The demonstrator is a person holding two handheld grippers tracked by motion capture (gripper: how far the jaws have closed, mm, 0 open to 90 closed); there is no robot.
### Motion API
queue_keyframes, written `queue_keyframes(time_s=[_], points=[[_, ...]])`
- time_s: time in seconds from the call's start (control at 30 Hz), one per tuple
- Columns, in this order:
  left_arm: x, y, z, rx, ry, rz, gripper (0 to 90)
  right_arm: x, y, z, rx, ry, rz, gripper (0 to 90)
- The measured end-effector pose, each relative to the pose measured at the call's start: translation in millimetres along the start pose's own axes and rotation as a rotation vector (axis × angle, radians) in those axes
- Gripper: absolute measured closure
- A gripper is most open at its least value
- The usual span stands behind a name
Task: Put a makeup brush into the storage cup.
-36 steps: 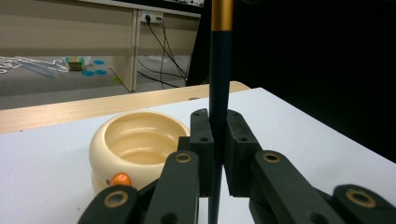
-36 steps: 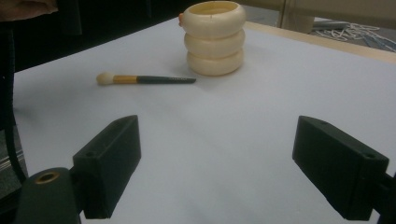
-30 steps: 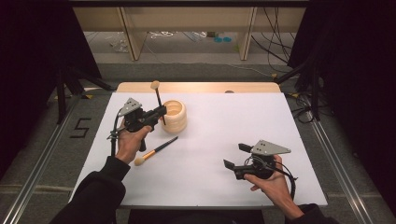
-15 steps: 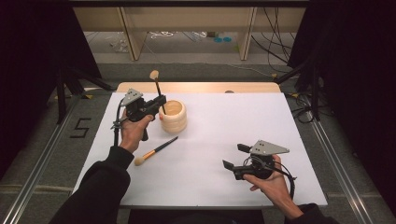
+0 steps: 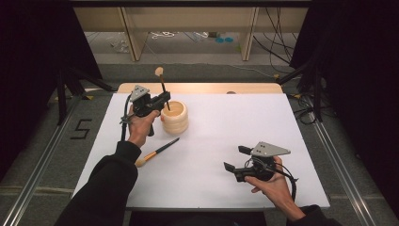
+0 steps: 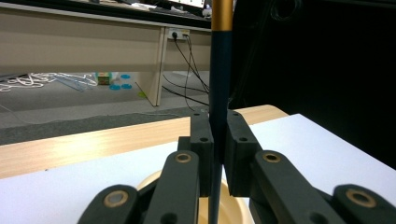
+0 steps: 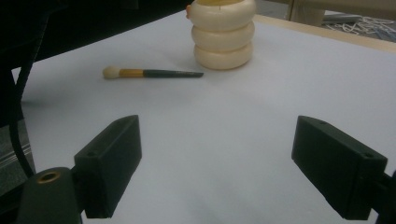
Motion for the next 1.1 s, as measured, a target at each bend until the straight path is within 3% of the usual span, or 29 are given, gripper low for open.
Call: queue_keyframes(time_s=[0.17, 0.2, 0.57, 0.73, 0.9, 0.93, 1.1], points=[[3.3, 4.7, 1.8, -0.006, -0.003, -0.01, 83.2, -0.1, 1.5, -0.6, -0.015, 0.003, -0.009, 17.1], [3.6, 5.8, 2.5, -0.006, -0.001, -0.011, 83.3, -0.5, 0.0, 0.8, 0.003, 0.003, -0.005, 17.2], [1.7, 15.5, 12.0, 0.008, 0.023, -0.012, 83.2, 0.8, 0.3, 1.1, 0.007, 0.0, -0.014, 17.7], [3.4, 18.4, 13.2, 0.004, -0.002, -0.013, 83.2, 2.3, 2.3, 0.1, -0.007, 0.001, -0.021, 18.0], [4.9, 21.2, 17.5, 0.013, 0.0, -0.022, 83.1, 3.8, 3.6, 0.0, -0.012, -0.002, -0.033, 18.4], [4.7, 21.5, 17.9, 0.014, -0.001, -0.02, 83.1, 2.5, 1.1, 2.3, 0.018, -0.005, -0.019, 18.4], [1.8, 24.1, 21.6, 0.024, 0.007, -0.017, 83.1, 3.6, 3.7, 0.0, -0.013, -0.004, -0.034, 18.6]])
Point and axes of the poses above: each handheld gripper's, and its own axes: y roughly forward along the jaws, z roughly out of its underside, x roughly to its left, the point moved 10 cm from there along y, roughly forward along the jaws, and after that the axes turned 2 degrees about -z, right-handed, at the moved point
